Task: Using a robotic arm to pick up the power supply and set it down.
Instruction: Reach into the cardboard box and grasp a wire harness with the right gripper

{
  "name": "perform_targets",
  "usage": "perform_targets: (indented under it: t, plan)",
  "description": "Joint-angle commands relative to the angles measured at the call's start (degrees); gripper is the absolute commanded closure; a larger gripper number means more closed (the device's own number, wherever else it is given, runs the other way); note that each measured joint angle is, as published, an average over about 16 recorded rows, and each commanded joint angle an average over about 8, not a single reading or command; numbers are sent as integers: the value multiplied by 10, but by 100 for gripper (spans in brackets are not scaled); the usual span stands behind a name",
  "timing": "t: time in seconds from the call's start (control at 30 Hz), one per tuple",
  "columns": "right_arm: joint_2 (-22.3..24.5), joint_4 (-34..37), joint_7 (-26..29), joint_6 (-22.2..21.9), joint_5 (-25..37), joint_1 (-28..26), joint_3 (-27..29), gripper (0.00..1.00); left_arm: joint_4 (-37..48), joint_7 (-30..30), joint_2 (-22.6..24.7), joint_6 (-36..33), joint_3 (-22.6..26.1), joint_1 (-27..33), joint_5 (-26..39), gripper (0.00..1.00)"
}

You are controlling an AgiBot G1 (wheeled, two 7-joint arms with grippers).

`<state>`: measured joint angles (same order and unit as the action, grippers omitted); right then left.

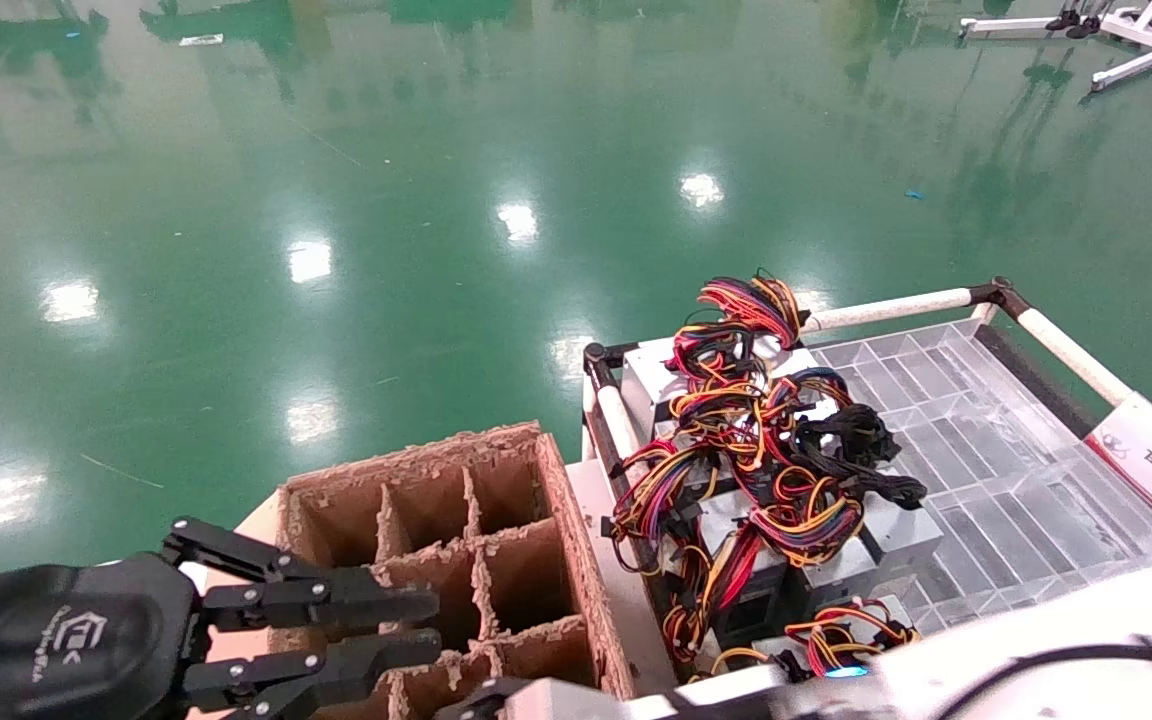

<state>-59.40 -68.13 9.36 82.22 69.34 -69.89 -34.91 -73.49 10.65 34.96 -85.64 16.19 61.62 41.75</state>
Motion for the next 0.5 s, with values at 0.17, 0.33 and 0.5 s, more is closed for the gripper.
perform_targets:
  t: [0.17,0.33,0.5]
  plan:
    - [-59,55,-19,5,31,-23,-28,45,0,0,0,0,0,0,0,100]
    - [-94,106,-34,17,43,-40,-45,94,0,0,0,0,0,0,0,99]
    - [-122,152,-49,31,49,-51,-56,100,0,0,0,0,1,0,0,93]
